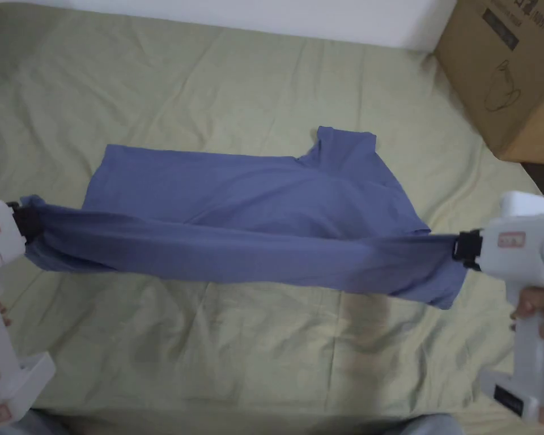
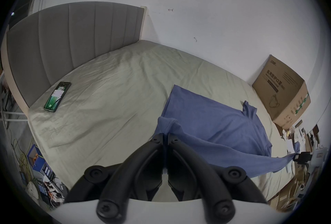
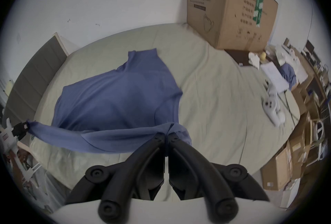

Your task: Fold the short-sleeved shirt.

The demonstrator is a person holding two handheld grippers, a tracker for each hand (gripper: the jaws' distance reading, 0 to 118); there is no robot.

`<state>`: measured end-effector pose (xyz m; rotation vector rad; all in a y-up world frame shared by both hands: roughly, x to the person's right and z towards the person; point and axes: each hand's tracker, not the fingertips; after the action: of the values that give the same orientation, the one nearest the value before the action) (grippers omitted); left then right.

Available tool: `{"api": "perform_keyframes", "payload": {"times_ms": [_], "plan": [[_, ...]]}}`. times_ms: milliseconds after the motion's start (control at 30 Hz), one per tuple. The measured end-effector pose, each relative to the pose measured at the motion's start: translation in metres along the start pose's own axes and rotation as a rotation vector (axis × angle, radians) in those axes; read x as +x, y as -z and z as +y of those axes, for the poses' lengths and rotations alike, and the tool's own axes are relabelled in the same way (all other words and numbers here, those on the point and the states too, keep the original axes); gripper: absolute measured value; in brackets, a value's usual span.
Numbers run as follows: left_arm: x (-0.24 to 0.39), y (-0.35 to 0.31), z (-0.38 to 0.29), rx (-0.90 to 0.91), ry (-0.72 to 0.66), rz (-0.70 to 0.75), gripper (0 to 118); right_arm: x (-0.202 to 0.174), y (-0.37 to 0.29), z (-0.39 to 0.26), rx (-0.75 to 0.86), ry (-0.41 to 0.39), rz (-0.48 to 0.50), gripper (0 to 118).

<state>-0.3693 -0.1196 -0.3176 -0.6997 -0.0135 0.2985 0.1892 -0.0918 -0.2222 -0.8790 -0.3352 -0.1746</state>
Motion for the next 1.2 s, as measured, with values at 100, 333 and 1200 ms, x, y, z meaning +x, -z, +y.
{"api": "perform_keyframes", "payload": {"times_ms": [100,333,1200], "plan": [[0.006,0.029,0.013,-0.024,-0.005,0.028,3,-0.016,0.037,0.030,-0.040,-0.026,-0.043,2],[0.018,0.106,0.027,-0.111,0.015,0.115,5,-0.037,0.123,0.059,-0.173,0.005,-0.080,2],[0.057,-0.069,-0.017,0.341,0.387,0.073,83,-0.040,-0.108,-0.036,0.623,-0.065,0.031,104]]}}
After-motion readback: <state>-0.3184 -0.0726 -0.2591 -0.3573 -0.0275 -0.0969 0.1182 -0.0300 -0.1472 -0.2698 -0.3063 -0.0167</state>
